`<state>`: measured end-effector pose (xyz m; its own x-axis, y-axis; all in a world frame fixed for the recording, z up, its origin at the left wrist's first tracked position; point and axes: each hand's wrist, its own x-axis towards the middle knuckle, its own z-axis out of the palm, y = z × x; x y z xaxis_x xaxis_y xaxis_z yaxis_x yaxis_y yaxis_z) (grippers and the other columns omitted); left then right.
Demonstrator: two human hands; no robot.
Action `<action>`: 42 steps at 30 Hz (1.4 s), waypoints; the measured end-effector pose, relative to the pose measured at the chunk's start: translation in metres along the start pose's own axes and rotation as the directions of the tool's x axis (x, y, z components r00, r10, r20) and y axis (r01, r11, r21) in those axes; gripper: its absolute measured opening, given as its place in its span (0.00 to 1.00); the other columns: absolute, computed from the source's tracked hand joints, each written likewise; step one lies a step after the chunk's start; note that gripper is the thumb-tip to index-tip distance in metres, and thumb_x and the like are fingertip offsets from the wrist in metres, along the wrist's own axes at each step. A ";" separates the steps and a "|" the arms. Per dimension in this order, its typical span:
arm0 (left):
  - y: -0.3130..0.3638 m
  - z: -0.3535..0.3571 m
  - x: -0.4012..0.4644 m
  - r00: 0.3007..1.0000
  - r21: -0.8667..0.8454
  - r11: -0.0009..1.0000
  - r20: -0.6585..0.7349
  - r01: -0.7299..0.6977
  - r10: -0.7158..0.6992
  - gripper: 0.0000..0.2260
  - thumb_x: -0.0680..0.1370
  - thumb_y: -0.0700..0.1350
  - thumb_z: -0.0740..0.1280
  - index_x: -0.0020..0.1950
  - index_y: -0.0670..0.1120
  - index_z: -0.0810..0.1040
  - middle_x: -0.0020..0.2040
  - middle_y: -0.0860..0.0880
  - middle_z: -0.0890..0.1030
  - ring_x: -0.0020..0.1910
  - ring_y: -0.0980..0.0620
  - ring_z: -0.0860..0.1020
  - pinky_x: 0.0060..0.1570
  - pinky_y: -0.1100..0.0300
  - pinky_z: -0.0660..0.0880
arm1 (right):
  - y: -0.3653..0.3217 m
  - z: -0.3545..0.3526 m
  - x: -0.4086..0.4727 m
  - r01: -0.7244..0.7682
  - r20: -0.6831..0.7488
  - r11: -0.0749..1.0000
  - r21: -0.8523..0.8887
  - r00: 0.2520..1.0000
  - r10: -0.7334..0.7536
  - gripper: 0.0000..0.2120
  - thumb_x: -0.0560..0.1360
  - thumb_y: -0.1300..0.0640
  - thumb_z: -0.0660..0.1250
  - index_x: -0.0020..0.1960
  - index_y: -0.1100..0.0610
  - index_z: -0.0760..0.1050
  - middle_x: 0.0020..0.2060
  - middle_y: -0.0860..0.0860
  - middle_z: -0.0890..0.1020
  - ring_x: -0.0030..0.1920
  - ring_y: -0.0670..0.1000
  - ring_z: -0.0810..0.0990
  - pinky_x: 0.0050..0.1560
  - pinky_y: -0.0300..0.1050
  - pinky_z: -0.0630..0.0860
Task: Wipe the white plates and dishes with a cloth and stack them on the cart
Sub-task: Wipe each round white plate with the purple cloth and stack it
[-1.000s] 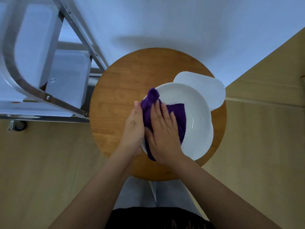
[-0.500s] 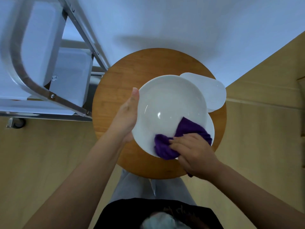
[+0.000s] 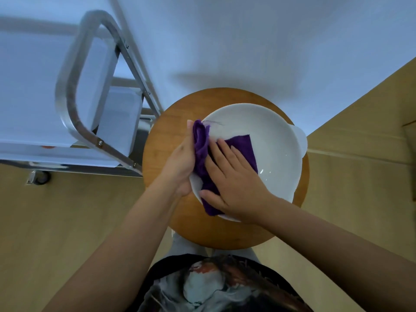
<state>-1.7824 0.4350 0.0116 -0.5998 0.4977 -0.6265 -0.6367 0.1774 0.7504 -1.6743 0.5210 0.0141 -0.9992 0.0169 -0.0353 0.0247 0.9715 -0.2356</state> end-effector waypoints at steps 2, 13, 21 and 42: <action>0.007 -0.001 -0.005 1.000 -0.007 1.000 0.019 -0.005 0.005 0.27 0.74 0.70 0.54 0.57 0.53 0.79 0.50 0.48 0.85 0.54 0.47 0.81 0.52 0.50 0.79 | 0.001 -0.008 0.010 0.047 -0.013 0.996 -0.078 0.999 -0.048 0.31 0.76 0.43 0.52 0.71 0.63 0.64 0.70 0.62 0.67 0.70 0.61 0.65 0.69 0.54 0.55; 0.040 -0.023 -0.029 0.987 0.077 0.985 -0.033 -0.156 0.159 0.21 0.74 0.67 0.59 0.50 0.53 0.80 0.42 0.51 0.85 0.41 0.51 0.84 0.41 0.52 0.81 | 0.049 -0.069 0.031 0.123 -0.093 0.963 -0.242 0.984 -0.149 0.27 0.77 0.47 0.53 0.73 0.55 0.62 0.73 0.59 0.61 0.73 0.57 0.57 0.72 0.50 0.53; 0.044 -0.027 -0.031 0.962 -0.090 0.976 -0.207 -0.198 0.176 0.18 0.72 0.69 0.61 0.46 0.56 0.77 0.36 0.56 0.84 0.37 0.53 0.84 0.32 0.58 0.79 | 0.010 -0.051 -0.015 -0.113 -0.009 0.993 0.021 0.994 0.113 0.30 0.75 0.39 0.49 0.75 0.46 0.54 0.76 0.53 0.52 0.76 0.55 0.50 0.71 0.46 0.41; 0.069 -0.025 -0.021 0.973 -0.034 0.983 -0.157 -0.178 0.171 0.27 0.77 0.67 0.52 0.68 0.52 0.70 0.64 0.49 0.77 0.62 0.49 0.77 0.56 0.47 0.76 | 0.000 -0.116 0.004 0.066 -0.006 -0.102 0.993 0.864 0.504 0.20 0.61 0.63 0.68 0.53 0.56 0.76 0.40 0.52 0.82 0.40 0.53 0.81 0.32 0.47 0.77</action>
<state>-1.8256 0.4150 0.0711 -0.7681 0.3816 -0.5143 -0.5359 0.0567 0.8424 -1.6813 0.5485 0.1271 -0.8506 0.5058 -0.1439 -0.0381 -0.3322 -0.9424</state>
